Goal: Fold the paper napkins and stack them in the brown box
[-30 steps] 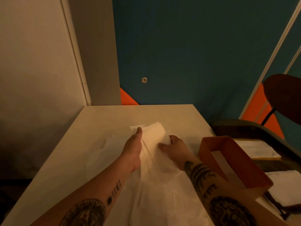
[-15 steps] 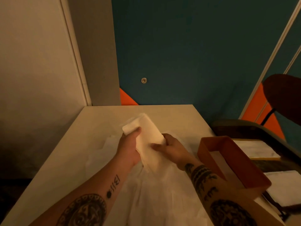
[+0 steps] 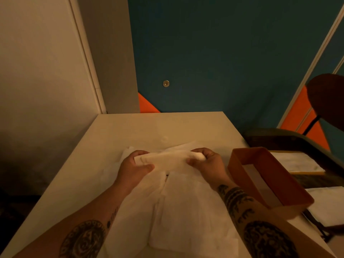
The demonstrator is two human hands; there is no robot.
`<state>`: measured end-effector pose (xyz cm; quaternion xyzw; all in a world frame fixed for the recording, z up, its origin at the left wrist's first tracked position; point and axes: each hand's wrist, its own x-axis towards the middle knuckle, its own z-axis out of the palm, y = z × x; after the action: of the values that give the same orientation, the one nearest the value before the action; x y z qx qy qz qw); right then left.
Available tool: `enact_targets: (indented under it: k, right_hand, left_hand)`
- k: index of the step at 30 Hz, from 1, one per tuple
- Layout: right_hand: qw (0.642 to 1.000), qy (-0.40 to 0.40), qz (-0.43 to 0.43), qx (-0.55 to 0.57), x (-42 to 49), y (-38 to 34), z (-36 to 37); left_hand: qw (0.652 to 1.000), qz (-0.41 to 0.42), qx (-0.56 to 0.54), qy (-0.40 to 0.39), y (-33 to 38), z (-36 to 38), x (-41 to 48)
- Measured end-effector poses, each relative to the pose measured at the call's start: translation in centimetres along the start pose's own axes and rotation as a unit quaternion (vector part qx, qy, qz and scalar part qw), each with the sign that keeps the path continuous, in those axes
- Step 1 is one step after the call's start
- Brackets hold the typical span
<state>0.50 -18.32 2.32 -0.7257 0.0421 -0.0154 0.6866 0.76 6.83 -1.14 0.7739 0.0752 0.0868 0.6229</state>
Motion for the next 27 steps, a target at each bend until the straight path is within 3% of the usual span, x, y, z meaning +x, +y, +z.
enact_targets:
  k: [12,18,21,27]
  right_hand:
    - [0.999,-0.026,0.014,-0.042,-1.4,3.8,1.3]
    - [0.999,0.015,-0.028,0.024,-0.2,2.4,1.1]
    - [0.999,-0.003,-0.034,0.0,-0.3,2.6,0.6]
    - [0.999,-0.012,-0.023,-0.043,-0.6,3.7,0.7]
  left_hand:
    - [1.0,-0.007,-0.011,-0.019,-1.8,1.1,-1.4]
    - [0.994,0.035,-0.103,-0.007,-0.9,1.4,-0.4]
    - [0.992,0.005,-0.123,-0.039,-1.5,1.1,-0.1]
    - [0.997,0.0,-0.073,-0.029,-2.4,1.9,-0.5]
